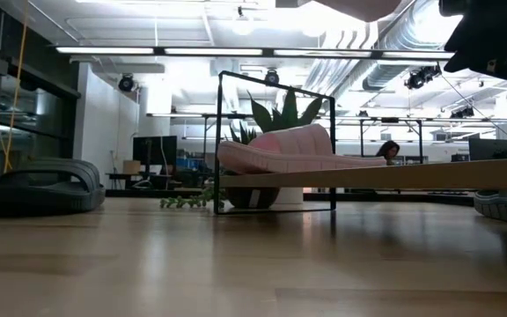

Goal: Pick and place slides into the shelf
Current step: Put the pink slipper on the shelf

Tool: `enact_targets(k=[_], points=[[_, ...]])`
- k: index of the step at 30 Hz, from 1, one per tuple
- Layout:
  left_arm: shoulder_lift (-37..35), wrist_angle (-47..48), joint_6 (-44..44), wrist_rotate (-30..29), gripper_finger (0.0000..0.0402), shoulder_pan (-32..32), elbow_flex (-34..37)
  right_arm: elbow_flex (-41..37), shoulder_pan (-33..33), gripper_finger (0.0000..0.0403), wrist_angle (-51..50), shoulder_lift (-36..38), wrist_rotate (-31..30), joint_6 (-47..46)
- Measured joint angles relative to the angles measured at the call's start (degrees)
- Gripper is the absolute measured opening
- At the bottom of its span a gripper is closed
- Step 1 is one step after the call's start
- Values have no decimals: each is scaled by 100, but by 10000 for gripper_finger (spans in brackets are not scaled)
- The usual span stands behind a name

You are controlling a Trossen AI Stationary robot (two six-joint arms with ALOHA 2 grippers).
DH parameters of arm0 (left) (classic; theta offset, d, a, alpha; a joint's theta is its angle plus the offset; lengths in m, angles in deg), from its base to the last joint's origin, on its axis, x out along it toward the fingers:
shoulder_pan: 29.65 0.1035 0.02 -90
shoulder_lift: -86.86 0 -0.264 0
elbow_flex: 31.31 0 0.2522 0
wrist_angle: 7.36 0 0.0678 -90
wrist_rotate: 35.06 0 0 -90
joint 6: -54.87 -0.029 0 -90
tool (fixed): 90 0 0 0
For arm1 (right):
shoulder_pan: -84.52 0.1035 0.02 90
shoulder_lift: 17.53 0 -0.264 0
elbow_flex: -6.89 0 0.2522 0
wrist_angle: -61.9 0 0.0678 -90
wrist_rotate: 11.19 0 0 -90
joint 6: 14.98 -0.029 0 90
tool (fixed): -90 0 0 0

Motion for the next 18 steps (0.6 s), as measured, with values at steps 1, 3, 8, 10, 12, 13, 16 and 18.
enact_targets(k=[1,3,8,10,12,13,16,18], points=[[0,18,-80,-78,22,0,0,0,0,119,2,0,-26,0],[0,74,-249,-208,22,0,0,0,0,119,2,1,-79,-2],[0,135,-804,-513,22,0,0,0,0,119,2,38,-113,-10],[0,135,-1012,-622,22,0,0,0,-2,119,4,77,-117,-46],[0,133,-1198,-778,22,0,0,0,0,119,4,137,-116,-113],[0,133,-1292,-872,22,0,0,0,0,119,3,174,-117,-137],[0,130,-1522,-1216,22,0,0,0,0,119,4,287,-124,-147],[0,128,-1630,-1464,21,0,0,0,0,119,4,381,-193,-158]])
